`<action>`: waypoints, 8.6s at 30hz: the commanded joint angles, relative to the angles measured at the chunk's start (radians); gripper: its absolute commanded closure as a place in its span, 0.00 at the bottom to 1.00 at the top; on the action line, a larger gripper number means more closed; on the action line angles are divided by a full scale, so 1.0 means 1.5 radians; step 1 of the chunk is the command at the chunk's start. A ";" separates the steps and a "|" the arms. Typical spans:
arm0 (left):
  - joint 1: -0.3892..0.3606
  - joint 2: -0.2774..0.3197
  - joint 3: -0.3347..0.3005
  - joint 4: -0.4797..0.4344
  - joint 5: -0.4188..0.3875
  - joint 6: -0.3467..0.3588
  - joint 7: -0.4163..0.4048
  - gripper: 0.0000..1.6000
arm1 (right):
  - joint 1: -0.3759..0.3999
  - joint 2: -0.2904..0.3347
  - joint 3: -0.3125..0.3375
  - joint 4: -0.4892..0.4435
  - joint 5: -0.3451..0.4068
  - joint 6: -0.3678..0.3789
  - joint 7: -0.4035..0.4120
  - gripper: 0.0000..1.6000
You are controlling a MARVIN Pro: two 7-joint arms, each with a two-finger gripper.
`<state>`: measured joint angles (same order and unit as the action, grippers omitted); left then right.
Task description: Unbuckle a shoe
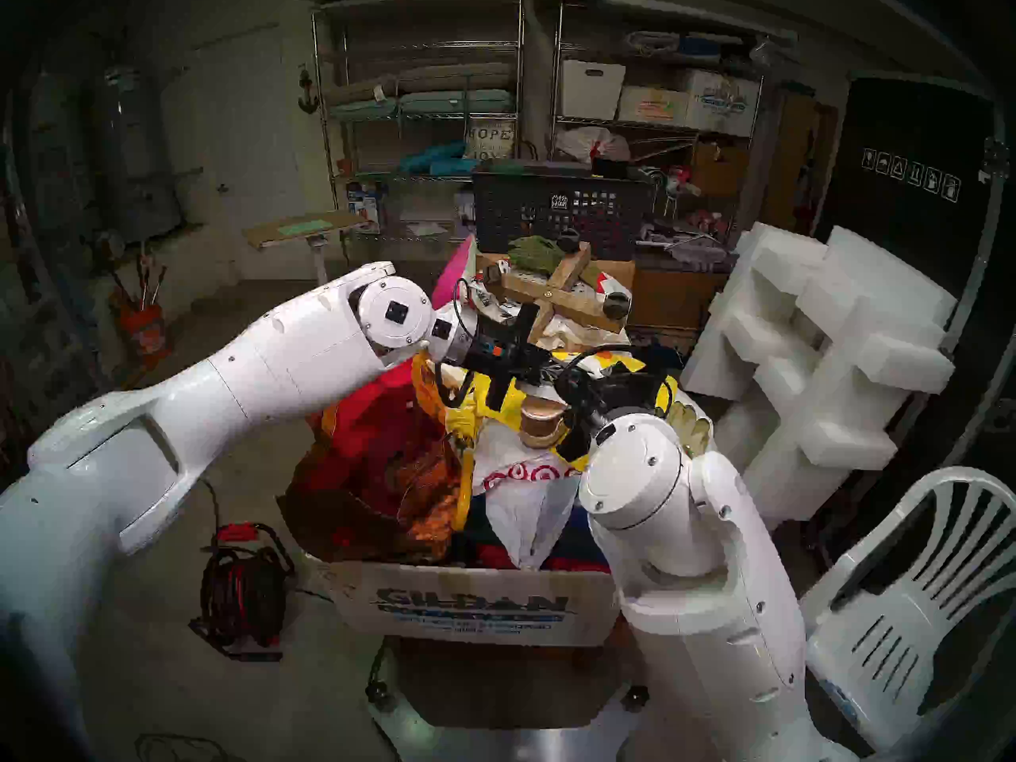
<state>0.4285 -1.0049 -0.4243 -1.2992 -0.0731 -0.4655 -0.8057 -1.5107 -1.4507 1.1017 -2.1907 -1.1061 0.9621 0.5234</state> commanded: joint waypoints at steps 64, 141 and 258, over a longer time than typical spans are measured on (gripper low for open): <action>-0.011 0.023 -0.005 -0.027 -0.005 -0.012 -0.001 1.00 | 0.049 -0.026 0.010 0.026 -0.030 -0.001 0.020 1.00; -0.020 0.017 -0.006 -0.013 0.005 -0.002 0.004 0.64 | 0.059 -0.034 0.019 0.023 -0.077 -0.012 0.047 1.00; -0.007 -0.005 -0.035 -0.014 -0.151 0.148 -0.033 0.46 | 0.081 -0.043 -0.017 0.041 -0.124 -0.001 0.062 1.00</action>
<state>0.4341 -1.0063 -0.4689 -1.3125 -0.3060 -0.2626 -0.8663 -1.3950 -1.5056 1.0790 -2.0947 -1.2929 0.9618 0.6120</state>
